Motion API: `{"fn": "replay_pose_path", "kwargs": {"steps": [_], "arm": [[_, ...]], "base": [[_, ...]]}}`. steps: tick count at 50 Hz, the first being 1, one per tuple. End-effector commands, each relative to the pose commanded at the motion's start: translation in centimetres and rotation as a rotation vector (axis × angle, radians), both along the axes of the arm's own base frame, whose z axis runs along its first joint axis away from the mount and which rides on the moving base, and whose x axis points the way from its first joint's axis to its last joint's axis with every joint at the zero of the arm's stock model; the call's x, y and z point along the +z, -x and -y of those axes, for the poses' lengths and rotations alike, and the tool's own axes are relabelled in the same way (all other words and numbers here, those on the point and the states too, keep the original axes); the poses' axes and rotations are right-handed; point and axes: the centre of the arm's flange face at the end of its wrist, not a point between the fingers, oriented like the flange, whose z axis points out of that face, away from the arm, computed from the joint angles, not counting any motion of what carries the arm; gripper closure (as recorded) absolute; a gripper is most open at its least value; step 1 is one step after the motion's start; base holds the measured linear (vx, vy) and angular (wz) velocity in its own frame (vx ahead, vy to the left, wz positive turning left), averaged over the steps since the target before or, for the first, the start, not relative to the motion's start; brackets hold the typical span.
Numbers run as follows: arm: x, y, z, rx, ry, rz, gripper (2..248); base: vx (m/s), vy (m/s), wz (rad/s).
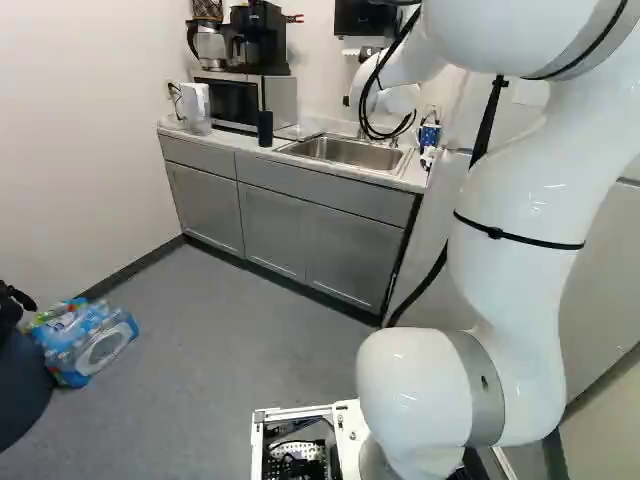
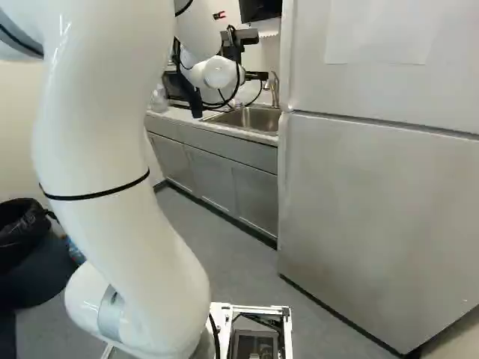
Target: Rinse the cup and place it in the tray
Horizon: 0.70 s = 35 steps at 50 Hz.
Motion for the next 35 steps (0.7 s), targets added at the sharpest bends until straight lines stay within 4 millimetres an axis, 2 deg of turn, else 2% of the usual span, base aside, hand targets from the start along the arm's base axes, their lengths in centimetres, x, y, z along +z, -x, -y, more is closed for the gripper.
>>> {"fn": "replay_pose_path", "kwargs": {"steps": [35], "arm": [[0.00,0.00,0.00,0.000,0.000,0.000,3]], "base": [[0.097,0.050,-0.015]]}}
